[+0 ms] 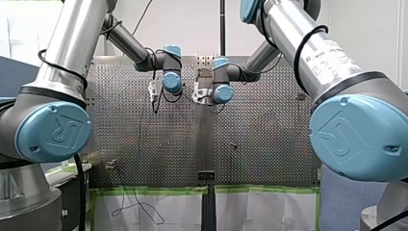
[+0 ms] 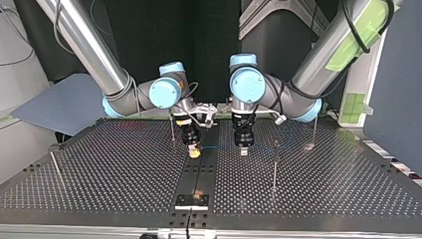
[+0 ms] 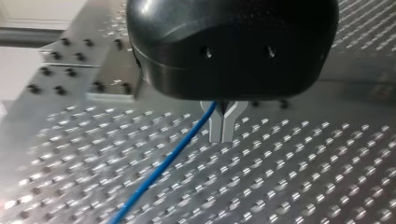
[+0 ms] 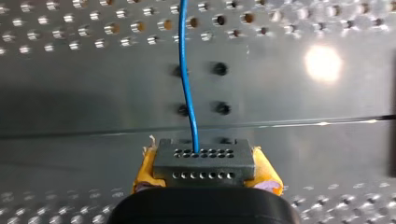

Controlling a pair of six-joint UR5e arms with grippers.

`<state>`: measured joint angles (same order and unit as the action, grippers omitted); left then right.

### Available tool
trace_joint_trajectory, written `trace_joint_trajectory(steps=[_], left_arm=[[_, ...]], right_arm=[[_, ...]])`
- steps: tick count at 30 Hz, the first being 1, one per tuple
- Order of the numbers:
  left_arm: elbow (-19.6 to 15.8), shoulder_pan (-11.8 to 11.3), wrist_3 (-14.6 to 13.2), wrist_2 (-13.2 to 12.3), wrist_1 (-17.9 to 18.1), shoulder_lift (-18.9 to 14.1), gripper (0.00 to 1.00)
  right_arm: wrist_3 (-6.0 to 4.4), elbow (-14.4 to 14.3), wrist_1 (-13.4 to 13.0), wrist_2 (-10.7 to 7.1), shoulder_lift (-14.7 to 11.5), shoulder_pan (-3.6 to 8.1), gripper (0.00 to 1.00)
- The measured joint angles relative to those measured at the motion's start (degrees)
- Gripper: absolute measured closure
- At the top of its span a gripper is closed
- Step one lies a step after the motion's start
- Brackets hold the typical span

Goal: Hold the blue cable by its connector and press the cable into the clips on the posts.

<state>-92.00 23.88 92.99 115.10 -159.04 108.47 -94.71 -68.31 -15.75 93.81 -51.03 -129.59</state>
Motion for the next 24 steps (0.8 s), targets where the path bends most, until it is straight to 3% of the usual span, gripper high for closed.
trace_joint_trajectory(steps=[8, 15, 24], left_arm=[[-1.0, 1.8, 0.7, 2.0, -0.1, 0.5, 1.00], [-4.0, 2.9, 1.4, 2.3, 2.7, 0.6, 1.00], [-6.3, 4.3, 1.0, 2.3, 5.4, 2.7, 1.00]], right_arm=[[0.10, -4.1, 0.1, 2.05, 0.0, 0.77, 1.00], [0.47, -7.9, 0.1, 3.82, -0.1, 1.68, 1.00], [0.73, -12.5, -0.3, 6.06, -2.6, 3.19, 1.00]])
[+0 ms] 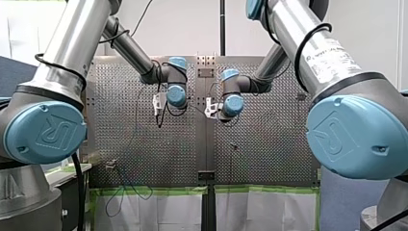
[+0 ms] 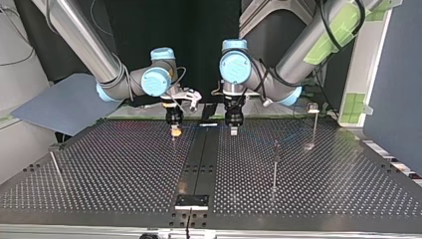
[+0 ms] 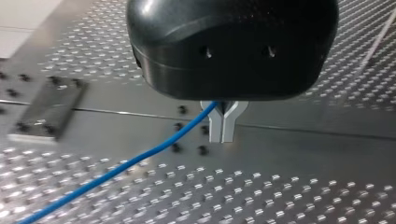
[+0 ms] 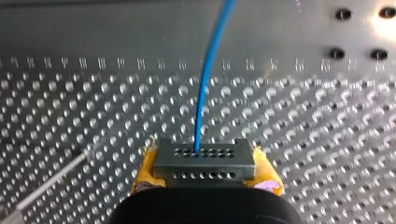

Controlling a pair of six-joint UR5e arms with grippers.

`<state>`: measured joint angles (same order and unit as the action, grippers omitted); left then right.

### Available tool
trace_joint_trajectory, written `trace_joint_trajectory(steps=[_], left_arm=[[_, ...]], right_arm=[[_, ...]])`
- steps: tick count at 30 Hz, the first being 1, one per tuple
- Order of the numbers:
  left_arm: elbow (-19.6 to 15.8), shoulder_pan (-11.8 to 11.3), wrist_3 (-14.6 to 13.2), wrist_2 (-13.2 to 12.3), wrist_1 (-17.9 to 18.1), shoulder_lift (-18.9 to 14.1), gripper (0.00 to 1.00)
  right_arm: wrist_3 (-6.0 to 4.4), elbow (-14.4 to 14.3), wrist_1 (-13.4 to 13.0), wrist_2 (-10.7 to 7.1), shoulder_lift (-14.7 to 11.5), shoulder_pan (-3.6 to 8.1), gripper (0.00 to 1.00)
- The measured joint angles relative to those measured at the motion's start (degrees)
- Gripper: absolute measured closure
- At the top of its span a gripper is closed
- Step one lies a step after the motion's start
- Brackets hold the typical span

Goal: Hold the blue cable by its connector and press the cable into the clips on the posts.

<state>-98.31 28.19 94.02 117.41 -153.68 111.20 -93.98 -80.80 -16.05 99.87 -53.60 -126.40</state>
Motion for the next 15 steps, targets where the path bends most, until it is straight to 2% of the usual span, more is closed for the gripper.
trace_joint_trajectory(steps=[7, 15], left_arm=[[-0.1, 2.1, -0.1, 0.4, 0.6, 3.3, 1.00], [-0.1, 4.4, 0.1, 1.5, 2.9, 3.9, 1.00]], right_arm=[[1.09, -4.1, 0.0, 1.23, -1.8, 0.88, 1.00], [1.36, -8.1, 0.0, 1.94, -2.7, 2.01, 1.00]])
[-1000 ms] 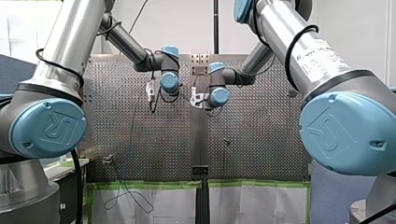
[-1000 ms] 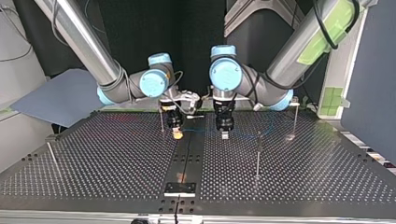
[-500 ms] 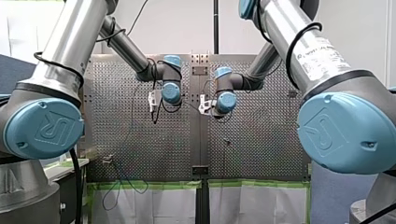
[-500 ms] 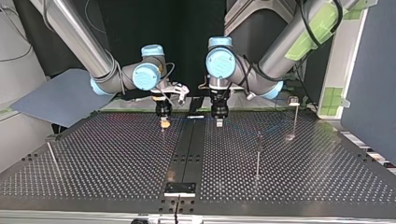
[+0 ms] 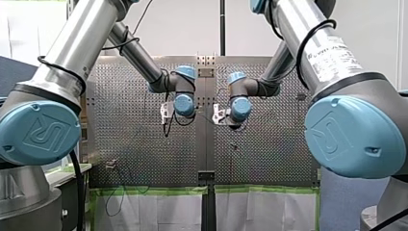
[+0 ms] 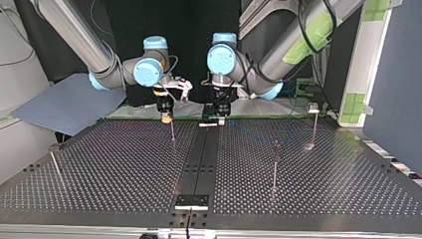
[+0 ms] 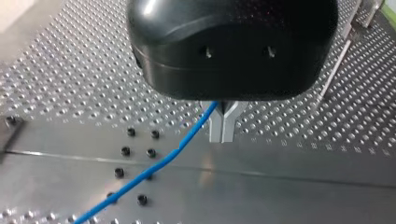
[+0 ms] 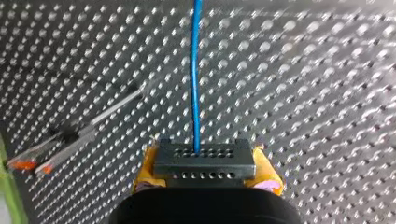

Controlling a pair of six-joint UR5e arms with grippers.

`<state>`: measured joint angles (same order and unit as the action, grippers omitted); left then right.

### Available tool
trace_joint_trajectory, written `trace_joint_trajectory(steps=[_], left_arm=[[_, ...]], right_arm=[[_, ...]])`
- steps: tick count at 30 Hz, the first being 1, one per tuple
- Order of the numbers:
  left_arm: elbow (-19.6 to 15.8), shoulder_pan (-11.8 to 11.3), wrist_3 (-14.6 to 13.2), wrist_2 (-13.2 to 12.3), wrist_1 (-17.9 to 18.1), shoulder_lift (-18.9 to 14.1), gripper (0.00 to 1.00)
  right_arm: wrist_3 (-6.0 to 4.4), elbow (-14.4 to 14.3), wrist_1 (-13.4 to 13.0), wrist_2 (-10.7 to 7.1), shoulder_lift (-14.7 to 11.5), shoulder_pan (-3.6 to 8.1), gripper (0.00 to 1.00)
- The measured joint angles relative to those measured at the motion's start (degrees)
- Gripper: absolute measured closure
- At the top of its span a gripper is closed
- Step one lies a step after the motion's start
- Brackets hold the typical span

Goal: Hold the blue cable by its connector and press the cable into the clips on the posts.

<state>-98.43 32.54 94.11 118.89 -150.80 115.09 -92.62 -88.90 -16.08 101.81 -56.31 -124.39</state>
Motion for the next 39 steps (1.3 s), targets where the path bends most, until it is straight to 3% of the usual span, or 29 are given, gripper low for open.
trace_joint_trajectory(steps=[6, 13, 19, 23, 29, 34, 39], left_arm=[[0.0, 1.5, 0.7, 0.0, 2.3, 0.5, 1.00], [0.0, 2.9, 0.8, -0.5, 5.3, 4.0, 1.00], [0.0, 3.9, 1.1, -0.3, 7.0, 6.6, 1.00], [0.0, 4.5, 1.1, -0.3, 7.7, 8.1, 1.00], [0.0, 5.5, 1.7, -0.5, 9.4, 9.8, 1.00], [0.0, 5.7, 2.3, -1.3, 10.3, 11.0, 1.00], [0.0, 6.1, 2.5, -2.1, 10.9, 12.5, 1.00]], right_arm=[[-0.12, -3.1, -1.0, 0.27, -0.7, 1.09, 1.00], [-0.98, -7.2, -4.9, 0.07, -0.7, 2.85, 1.00], [-1.12, -8.3, -7.8, -0.16, -0.7, 4.09, 1.00], [-1.00, -8.5, -8.4, -0.59, -0.6, 4.74, 1.00], [-1.01, -10.2, -10.4, -2.96, -0.5, 6.06, 1.00], [-2.59, -12.9, -13.1, -5.78, -0.4, 7.45, 1.00], [-3.29, -14.3, -15.6, -8.24, -0.2, 8.27, 1.00]])
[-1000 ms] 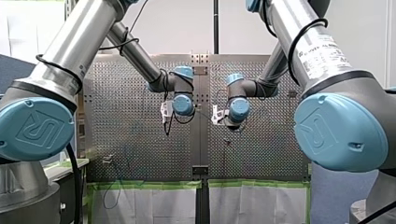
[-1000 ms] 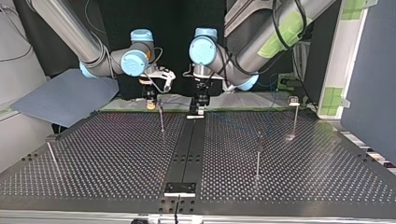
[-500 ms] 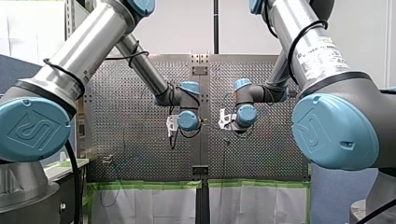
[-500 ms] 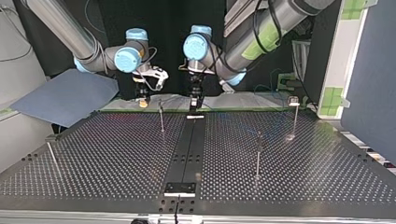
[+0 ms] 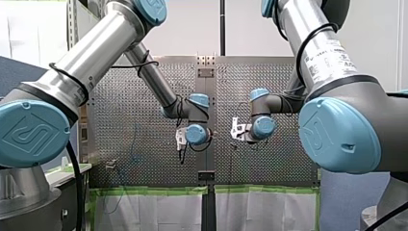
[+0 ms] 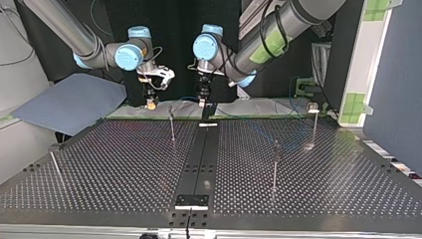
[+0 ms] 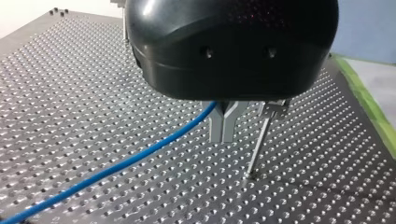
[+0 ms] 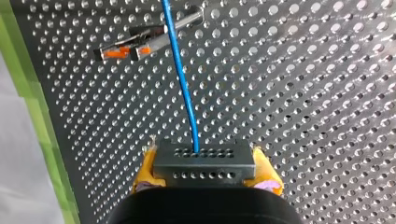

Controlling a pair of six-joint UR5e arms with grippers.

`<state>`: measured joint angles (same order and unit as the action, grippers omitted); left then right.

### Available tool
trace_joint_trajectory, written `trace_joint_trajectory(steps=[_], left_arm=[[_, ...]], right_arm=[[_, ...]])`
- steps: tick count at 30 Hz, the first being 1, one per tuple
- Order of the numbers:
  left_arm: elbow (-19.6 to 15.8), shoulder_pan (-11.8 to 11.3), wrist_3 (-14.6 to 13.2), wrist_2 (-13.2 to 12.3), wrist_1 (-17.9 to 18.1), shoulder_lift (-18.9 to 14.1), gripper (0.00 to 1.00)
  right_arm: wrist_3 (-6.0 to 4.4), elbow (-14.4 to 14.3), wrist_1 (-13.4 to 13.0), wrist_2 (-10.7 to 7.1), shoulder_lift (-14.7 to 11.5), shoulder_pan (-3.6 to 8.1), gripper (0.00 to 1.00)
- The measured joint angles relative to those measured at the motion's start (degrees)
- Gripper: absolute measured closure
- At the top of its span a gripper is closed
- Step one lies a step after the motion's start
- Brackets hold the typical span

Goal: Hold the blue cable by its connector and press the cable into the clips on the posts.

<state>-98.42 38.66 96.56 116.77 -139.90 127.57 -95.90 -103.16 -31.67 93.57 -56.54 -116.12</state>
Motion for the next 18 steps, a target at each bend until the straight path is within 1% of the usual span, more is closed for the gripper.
trace_joint_trajectory(steps=[4, 6, 9, 11, 12, 16, 18], left_arm=[[0.0, 0.3, 0.1, -0.4, 0.2, 0.6, 1.00], [0.0, 0.7, 0.4, -0.6, 0.6, 1.6, 1.00], [0.0, 1.3, 1.0, -0.6, 1.3, 2.7, 1.00], [0.0, 1.7, 1.4, -0.5, 1.5, 3.1, 1.00], [0.0, 1.9, 1.6, -0.5, 1.6, 3.2, 1.00], [0.0, 2.5, 2.3, -0.4, 1.6, 3.3, 1.00], [0.0, 2.7, 2.6, -0.4, 1.7, 3.3, 1.00]], right_arm=[[-0.34, -0.2, -2.2, -2.26, 1.0, 0.55, 1.00], [-0.21, -0.2, -2.9, -3.29, 1.9, 0.81, 1.00], [0.33, -0.3, -3.6, -4.91, 3.3, 1.34, 1.00], [0.43, -0.6, -4.1, -6.07, 3.9, 1.78, 1.00], [0.34, -0.8, -4.5, -6.56, 4.0, 1.98, 1.00], [-0.79, -2.1, -6.4, -8.82, 4.3, 3.05, 1.00], [-1.03, -2.6, -7.3, -9.74, 4.4, 3.49, 1.00]])
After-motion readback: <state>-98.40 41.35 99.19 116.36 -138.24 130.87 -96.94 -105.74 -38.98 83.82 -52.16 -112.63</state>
